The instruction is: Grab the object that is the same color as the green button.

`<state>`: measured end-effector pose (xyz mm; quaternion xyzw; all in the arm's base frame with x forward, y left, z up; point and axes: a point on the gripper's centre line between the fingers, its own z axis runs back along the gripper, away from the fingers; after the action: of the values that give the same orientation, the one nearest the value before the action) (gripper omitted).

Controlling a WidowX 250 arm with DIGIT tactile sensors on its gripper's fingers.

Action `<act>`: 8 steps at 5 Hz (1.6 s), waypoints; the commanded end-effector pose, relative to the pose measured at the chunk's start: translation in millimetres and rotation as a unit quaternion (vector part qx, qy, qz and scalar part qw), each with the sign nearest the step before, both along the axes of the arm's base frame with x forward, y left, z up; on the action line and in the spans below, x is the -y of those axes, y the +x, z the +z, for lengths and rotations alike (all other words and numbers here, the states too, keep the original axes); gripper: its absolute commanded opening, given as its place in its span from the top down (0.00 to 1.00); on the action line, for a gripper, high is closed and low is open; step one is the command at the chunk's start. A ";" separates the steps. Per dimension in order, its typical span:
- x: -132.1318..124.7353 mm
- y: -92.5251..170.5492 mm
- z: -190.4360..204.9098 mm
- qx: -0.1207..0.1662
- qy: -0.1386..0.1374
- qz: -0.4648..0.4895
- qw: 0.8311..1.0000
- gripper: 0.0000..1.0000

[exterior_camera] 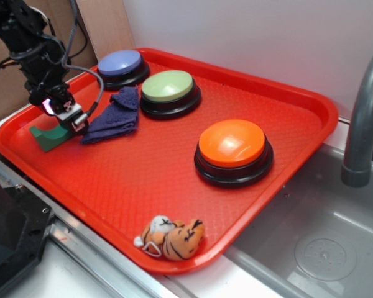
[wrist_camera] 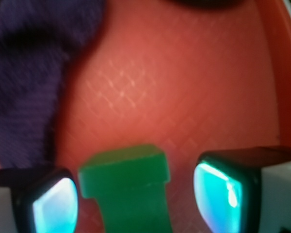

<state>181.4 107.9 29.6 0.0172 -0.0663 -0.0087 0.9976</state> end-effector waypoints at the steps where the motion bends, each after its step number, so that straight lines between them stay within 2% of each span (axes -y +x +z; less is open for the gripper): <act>1: -2.7 3.2 -13.2 -0.035 0.009 0.005 0.999 0.65; 2: -7.7 3.6 -13.2 -0.040 0.000 0.030 0.999 1.00; 3: -3.5 3.2 -6.4 -0.038 0.000 0.029 0.999 1.00; 4: 5.9 5.5 26.4 -0.048 -0.017 0.041 0.998 1.00; 5: 27.2 10.6 75.8 -0.011 -0.025 0.098 0.995 1.00; 6: 69.2 17.4 116.1 0.018 -0.035 0.106 0.994 1.00; 7: 110.9 27.4 131.6 0.026 -0.048 0.063 0.997 1.00; 8: 126.5 30.7 123.8 0.017 -0.051 0.073 0.996 1.00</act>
<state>204.8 -17.7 139.5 -0.0248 -0.0571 0.0707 0.9956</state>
